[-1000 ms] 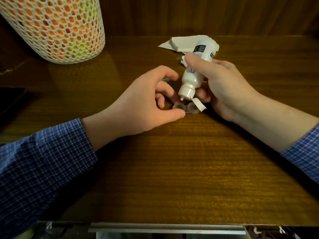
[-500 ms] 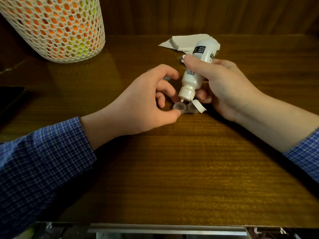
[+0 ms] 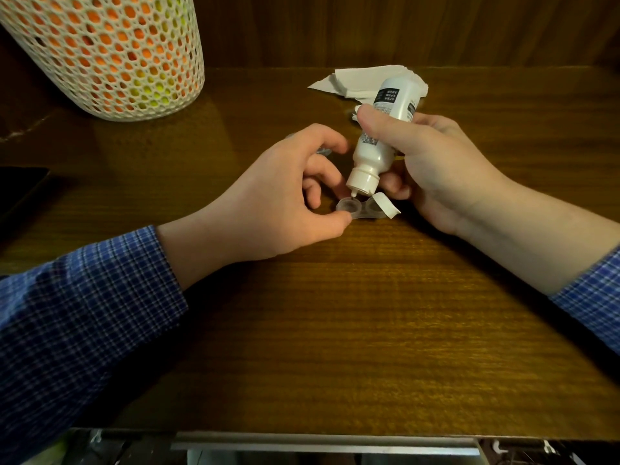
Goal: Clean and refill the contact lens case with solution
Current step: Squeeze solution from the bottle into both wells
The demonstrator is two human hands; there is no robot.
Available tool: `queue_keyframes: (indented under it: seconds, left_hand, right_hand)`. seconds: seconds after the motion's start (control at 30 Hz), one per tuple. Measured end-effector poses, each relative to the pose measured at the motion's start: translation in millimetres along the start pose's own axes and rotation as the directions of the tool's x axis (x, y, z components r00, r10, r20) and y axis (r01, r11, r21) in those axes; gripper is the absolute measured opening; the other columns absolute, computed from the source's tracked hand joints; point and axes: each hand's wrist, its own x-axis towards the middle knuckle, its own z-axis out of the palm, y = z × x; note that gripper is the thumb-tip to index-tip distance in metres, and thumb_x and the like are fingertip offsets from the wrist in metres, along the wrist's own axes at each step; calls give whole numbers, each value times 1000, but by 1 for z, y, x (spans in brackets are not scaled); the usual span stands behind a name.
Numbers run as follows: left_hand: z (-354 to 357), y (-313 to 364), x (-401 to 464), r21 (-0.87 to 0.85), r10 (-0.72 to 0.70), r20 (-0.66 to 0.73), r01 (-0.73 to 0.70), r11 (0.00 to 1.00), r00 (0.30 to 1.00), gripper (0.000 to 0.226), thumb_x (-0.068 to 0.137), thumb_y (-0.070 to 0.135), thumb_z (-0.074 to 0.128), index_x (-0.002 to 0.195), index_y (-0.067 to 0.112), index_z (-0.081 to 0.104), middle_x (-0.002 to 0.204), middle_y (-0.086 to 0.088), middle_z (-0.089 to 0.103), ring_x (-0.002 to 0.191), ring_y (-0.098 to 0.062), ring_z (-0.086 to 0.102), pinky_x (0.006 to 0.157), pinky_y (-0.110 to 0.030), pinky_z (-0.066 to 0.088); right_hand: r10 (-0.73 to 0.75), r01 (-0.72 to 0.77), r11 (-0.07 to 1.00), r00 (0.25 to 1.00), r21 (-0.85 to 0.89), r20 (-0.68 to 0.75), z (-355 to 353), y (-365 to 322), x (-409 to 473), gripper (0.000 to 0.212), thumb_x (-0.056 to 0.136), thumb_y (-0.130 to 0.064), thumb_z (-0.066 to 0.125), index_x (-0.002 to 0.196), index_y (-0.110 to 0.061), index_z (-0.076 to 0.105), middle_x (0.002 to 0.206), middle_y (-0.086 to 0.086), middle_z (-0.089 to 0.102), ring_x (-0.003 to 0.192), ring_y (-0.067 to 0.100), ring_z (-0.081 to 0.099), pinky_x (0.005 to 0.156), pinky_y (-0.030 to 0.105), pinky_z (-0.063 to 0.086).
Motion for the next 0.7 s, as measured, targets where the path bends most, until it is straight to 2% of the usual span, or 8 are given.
queue_keyframes:
  seconds: [0.23, 0.6, 0.7]
  left_hand:
    - [0, 0, 0, -3, -1, 4, 1, 1000, 1000, 71, 78, 18, 87, 138, 21, 51, 100, 8, 72, 68, -7, 61, 62, -15, 51]
    - [-1, 0, 0, 7, 1, 9, -1, 1000, 1000, 72, 78, 18, 87, 139, 20, 50, 99, 7, 72, 71, -15, 65, 64, -17, 53]
    - [-1, 0, 0, 5, 4, 13, -4, 1000, 1000, 71, 79, 18, 87, 139, 20, 50, 99, 7, 73, 73, -16, 66, 64, -16, 52]
  right_hand:
    - [5, -6, 1000, 1000, -12, -8, 0, 0, 0, 29, 92, -39, 73, 100, -13, 63, 77, 5, 63, 42, 10, 45, 37, 20, 33]
    - [5, -5, 1000, 1000, -28, -11, 0, 0, 0, 30, 92, -39, 73, 102, -12, 64, 81, 8, 64, 43, 9, 46, 36, 19, 34]
    - [14, -15, 1000, 1000, -20, -18, 0, 0, 0, 29, 91, -40, 74, 98, -13, 65, 76, 5, 65, 41, 8, 46, 36, 18, 34]
